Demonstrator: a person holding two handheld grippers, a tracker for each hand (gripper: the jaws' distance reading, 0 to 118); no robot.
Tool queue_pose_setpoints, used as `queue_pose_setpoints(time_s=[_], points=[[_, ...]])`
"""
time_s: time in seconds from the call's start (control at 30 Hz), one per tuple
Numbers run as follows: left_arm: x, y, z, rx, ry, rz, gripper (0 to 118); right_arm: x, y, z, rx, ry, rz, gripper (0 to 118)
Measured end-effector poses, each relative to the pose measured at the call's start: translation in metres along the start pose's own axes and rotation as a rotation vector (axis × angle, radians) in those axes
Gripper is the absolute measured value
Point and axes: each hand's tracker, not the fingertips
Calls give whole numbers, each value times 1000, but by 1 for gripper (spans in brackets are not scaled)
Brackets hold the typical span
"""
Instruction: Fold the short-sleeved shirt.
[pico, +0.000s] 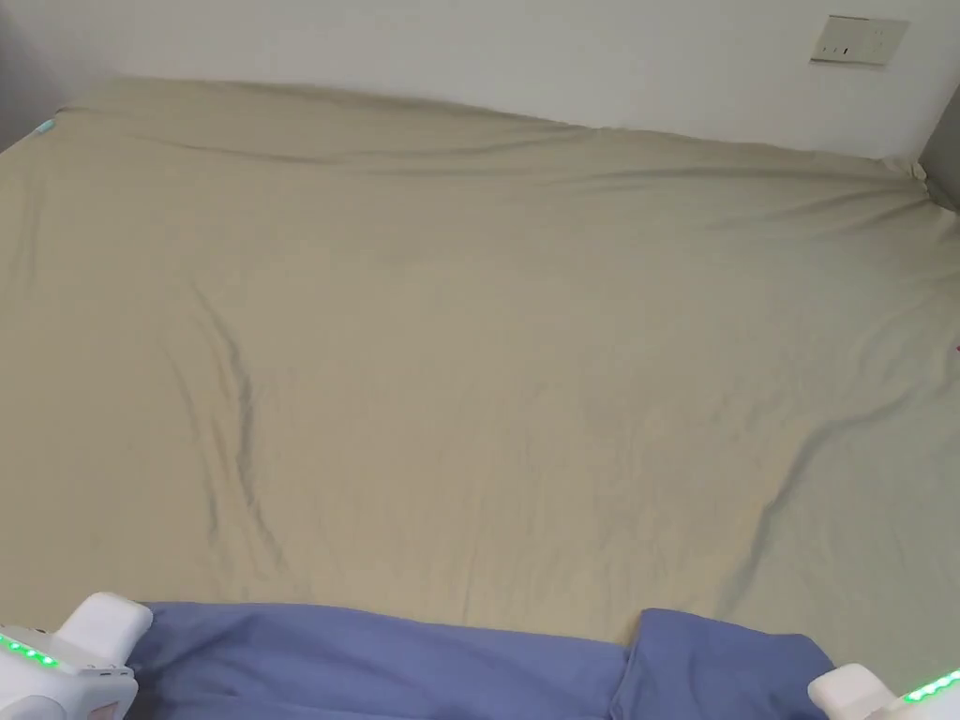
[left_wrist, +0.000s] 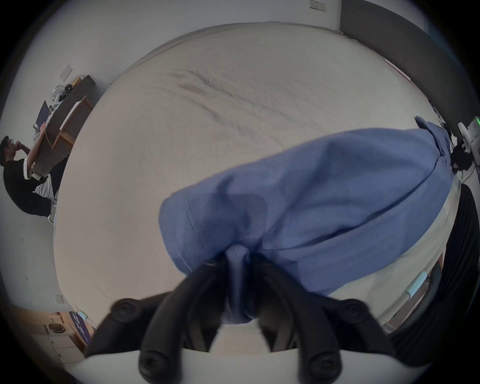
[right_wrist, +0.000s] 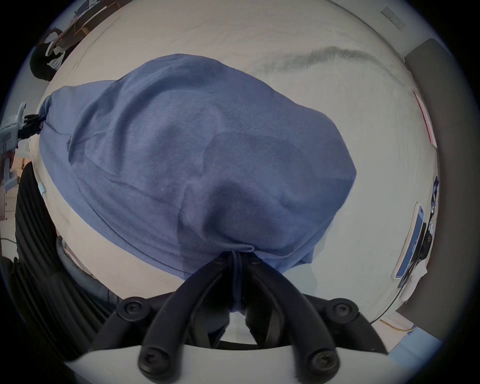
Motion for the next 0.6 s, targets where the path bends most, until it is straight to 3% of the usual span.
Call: queue_pose_setpoints(time_s=[0.03,0.07,0.2,0.3,0.47,0.57,0.6], points=[[-2,4,7,14,9,15,102,0,1,8,14,-72,3,106],[-4,10,17,60,29,31,117,4,3,19,49,-102,-22,108],[-8,36,75,289,64,66,114,12,15,96,335,-97,-140,108],[-8,57,130,506,111,112,114,0,23,161,620,-198,-167,108],[17,71,219,888,117,257,113,-43,25,244,1039,-258,-246,108],[40,74,254,1030,158,273,111,-73,30,269,1168,-333,-246,108],[48,74,261,1062,169,265,105,-82,31,274,1189,-354,-244,108]])
